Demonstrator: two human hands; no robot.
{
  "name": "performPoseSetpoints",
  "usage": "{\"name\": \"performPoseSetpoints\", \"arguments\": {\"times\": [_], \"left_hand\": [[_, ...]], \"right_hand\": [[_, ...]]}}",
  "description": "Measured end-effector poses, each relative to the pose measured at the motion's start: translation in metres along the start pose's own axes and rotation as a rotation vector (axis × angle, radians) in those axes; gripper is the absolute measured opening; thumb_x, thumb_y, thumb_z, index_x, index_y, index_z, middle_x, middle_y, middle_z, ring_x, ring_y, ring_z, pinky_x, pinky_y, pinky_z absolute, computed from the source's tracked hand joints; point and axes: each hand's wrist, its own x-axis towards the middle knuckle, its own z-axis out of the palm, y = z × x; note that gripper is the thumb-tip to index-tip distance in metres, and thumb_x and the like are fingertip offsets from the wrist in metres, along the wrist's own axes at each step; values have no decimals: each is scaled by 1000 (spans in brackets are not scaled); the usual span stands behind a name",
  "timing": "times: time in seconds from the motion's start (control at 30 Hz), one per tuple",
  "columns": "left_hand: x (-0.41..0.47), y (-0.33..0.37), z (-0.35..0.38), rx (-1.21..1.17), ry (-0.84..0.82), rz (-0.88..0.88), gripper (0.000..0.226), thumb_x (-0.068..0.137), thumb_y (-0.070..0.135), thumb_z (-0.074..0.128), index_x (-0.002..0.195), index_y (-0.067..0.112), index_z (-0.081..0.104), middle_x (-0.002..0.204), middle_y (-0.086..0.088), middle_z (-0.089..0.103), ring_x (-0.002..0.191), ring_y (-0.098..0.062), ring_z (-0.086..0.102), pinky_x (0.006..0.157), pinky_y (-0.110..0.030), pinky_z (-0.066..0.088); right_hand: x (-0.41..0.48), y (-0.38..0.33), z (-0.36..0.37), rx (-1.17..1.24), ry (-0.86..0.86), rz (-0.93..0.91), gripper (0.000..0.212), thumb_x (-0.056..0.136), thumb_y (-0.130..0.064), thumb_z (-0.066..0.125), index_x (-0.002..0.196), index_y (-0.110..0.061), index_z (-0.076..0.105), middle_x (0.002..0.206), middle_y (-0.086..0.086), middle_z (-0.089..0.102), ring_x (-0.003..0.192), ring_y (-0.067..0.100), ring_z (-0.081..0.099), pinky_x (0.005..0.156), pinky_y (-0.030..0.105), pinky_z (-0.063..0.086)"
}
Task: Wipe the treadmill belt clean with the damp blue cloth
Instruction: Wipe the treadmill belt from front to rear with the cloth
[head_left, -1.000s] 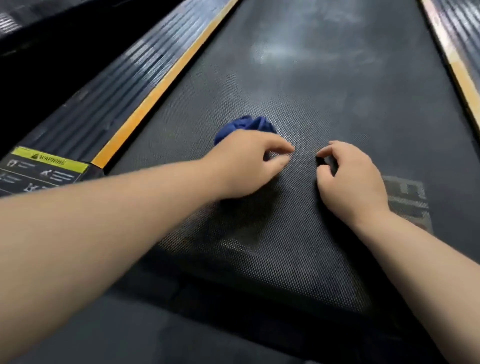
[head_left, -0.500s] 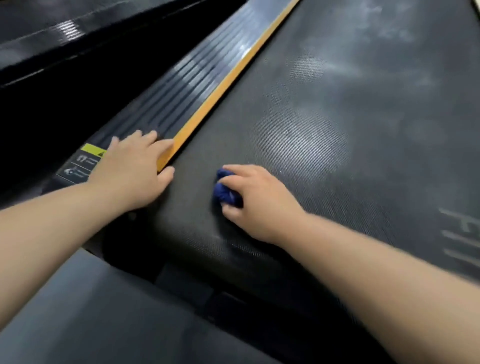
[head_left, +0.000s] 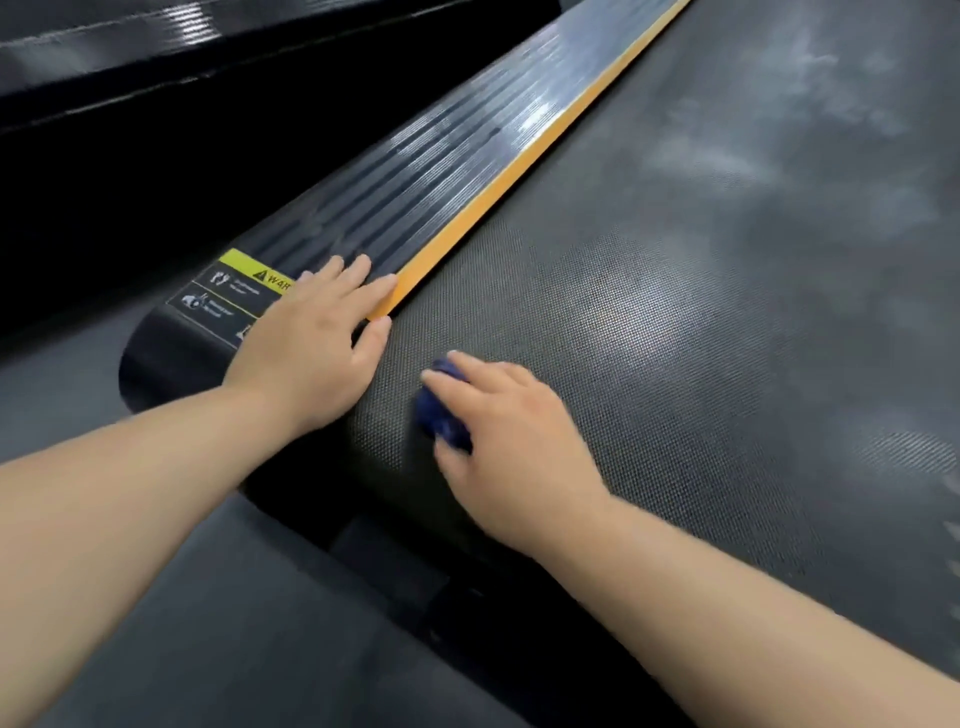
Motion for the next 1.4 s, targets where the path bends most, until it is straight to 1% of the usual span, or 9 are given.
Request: {"name": "performPoseSetpoints", "arguments": {"times": [0.1, 0.27, 0.43, 0.53, 0.7, 0.9, 1.07, 1.23, 1.4], "left_hand": [[0, -1, 2, -12, 18, -7, 47, 100, 29, 40, 146, 21, 36, 155, -2, 28, 145, -19, 18, 117, -32, 9], [-2, 0, 3, -41, 25, -29, 45, 99, 27, 40, 144, 21, 40, 154, -1, 30, 144, -18, 20, 116, -32, 11], [-2, 0, 1, -90, 21, -32, 43, 99, 21, 39, 142, 20, 42, 153, 0, 31, 144, -17, 20, 117, -33, 13], [-2, -6, -8, -142, 19, -23, 41, 99, 19, 41, 140, 21, 46, 151, 4, 35, 142, -10, 24, 114, -26, 15], [-6, -30, -14, -95, 22, 61, 40, 97, 14, 42, 135, 21, 52, 146, 7, 43, 136, -9, 35, 109, -19, 19], [-6, -35, -7, -124, 39, 75, 46, 91, 16, 36, 134, 20, 53, 144, 6, 45, 136, -11, 36, 110, -21, 19], [-6, -38, -7, -133, 36, 81, 53, 86, 21, 32, 135, 20, 53, 144, 6, 46, 135, -9, 36, 108, -17, 18], [-7, -36, -7, -127, 35, 96, 53, 86, 19, 32, 134, 20, 54, 144, 8, 45, 135, -6, 35, 108, -14, 16], [-6, -37, -7, -138, 63, 86, 49, 87, 13, 39, 132, 18, 56, 142, 5, 48, 134, -9, 38, 107, -8, 14]], "right_hand": [[16, 25, -4, -99, 27, -106, 38, 75, -34, 48, 106, -26, 69, 120, -1, 64, 106, 28, 57, 87, 40, 49], [54, 88, -18, -196, 121, 420, 28, 87, -32, 47, 108, -29, 65, 117, 10, 50, 108, 32, 41, 93, 40, 39], [-21, 9, -5, 33, -81, -20, 43, 78, -38, 37, 109, -26, 65, 100, 4, 53, 93, 28, 45, 82, 41, 45], [-11, 25, -14, -33, -133, -148, 43, 79, -40, 41, 111, -26, 65, 103, 4, 55, 94, 29, 47, 81, 43, 46], [39, 80, -17, -165, 22, 189, 39, 86, -32, 57, 125, -31, 58, 136, 5, 46, 124, 32, 37, 105, 39, 32], [-8, 24, -10, 99, -77, -11, 46, 73, -19, 55, 118, -20, 65, 124, 4, 57, 108, 29, 52, 100, 29, 36], [16, 17, -5, -60, -151, -189, 42, 78, -21, 49, 117, -25, 64, 119, 6, 53, 102, 31, 44, 90, 46, 43], [91, 54, 1, -61, 39, 385, 33, 89, -27, 46, 120, -25, 59, 123, 10, 47, 112, 35, 38, 100, 44, 35], [43, -10, 9, -36, -81, 44, 40, 86, -50, 42, 119, -33, 57, 116, 0, 45, 109, 24, 36, 93, 39, 33]]}}
